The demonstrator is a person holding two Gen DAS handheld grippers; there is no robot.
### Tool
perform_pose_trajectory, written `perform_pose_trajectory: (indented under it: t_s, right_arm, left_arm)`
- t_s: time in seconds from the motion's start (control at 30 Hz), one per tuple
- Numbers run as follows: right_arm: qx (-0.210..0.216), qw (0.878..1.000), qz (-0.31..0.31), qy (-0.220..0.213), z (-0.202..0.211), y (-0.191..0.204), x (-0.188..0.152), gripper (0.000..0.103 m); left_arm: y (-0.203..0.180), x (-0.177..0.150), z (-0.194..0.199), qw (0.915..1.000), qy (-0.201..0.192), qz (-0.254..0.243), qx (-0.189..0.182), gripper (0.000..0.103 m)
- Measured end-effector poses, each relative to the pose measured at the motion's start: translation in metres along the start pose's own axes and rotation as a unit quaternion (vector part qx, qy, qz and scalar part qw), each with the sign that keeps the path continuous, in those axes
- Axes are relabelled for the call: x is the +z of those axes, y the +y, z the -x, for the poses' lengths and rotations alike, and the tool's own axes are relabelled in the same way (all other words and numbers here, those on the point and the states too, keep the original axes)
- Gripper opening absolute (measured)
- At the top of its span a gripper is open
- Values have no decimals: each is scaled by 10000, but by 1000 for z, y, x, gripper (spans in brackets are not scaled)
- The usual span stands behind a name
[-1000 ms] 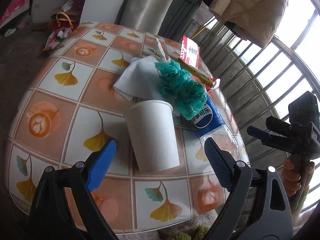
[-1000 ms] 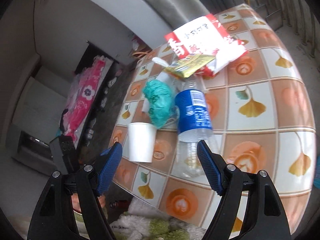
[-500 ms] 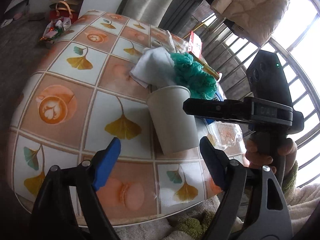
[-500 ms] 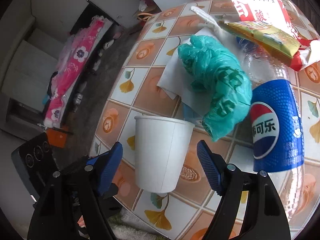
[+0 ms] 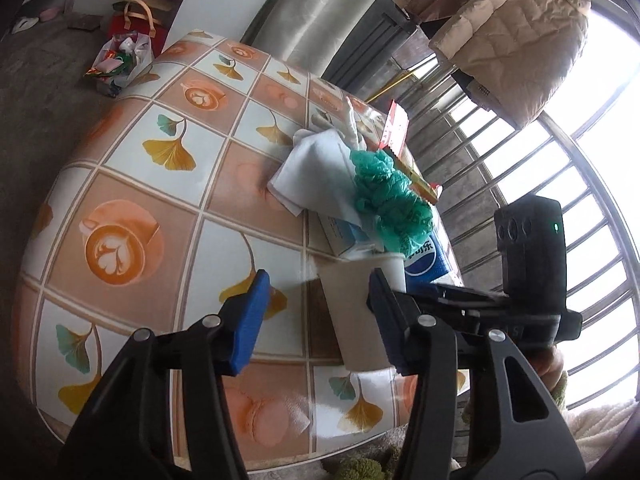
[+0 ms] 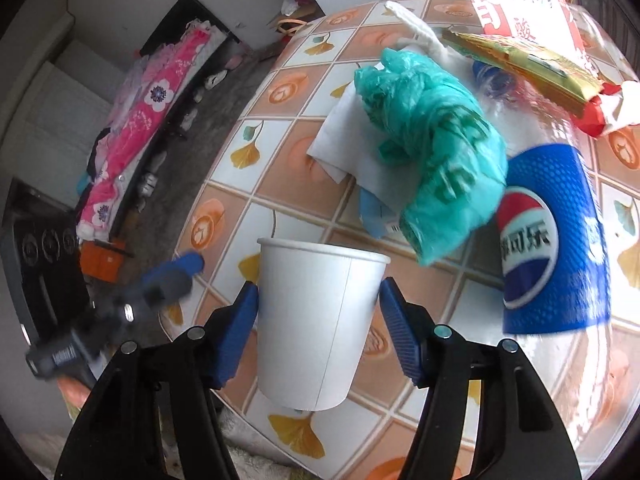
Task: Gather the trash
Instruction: 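Close the right tool around the white paper cup, then lift the paper cup with the right tool while the left tool closes on the green plastic bag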
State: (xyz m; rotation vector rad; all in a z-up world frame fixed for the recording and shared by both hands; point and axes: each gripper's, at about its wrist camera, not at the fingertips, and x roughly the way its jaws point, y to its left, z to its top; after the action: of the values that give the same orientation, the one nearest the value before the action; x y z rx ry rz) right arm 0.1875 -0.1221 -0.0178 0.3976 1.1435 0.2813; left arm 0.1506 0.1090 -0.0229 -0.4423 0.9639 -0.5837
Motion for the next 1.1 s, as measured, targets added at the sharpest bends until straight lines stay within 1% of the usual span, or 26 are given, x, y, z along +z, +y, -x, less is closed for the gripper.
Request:
perform_pose_trajectory:
  t_s: [0.13,0.23,0.33,0.53,0.63,0.7,0.77,0.83,0.9,1.0,1.1]
  right_arm:
    - [-216,9993,318,-42,13,7,-20,60]
    - [-223,9989,388,-103,28,5,-36,59]
    - [-79,9994,289,-178,43,-2,-49,59]
    - [-79,9997,-50,-246,68,-25,-74,59]
    - [36,9991,-290,-302,87,-38,-94,59]
    - [62,9975,-560,-427,106,-53,-107,59]
    - [24,9944,-857,-622,125,-68,-117,59]
    - [-98,9896,-1132,-887,144,-84,-125,59]
    - [-263,9831,-1391,-1157,158,-101,-127,59]
    - [-450,9746,-1665,-1426,164,-120,-123,59]
    - [-661,9690,-1805,-1552,157,-132,-113,59]
  left_arm:
    - [-9,17,-7,9999,-110,20,-111,47]
    - [-19,27,-16,9996,-131,4,-237,46]
    - [-30,34,-27,9992,-69,-39,-389,45]
    - [-53,41,-54,9984,155,-145,-522,45]
    - [-65,44,-65,9980,206,-224,-549,46]
    - [-71,47,-71,9980,238,-228,-532,48]
    - [-76,49,-79,9984,259,-240,-445,51]
    - [-82,51,-86,9989,260,-278,-270,57]
    - [-89,51,-95,9988,241,-417,-50,60]
    - [-99,50,-109,9964,216,-696,429,61]
    - [-104,47,-120,9936,229,-843,715,61]
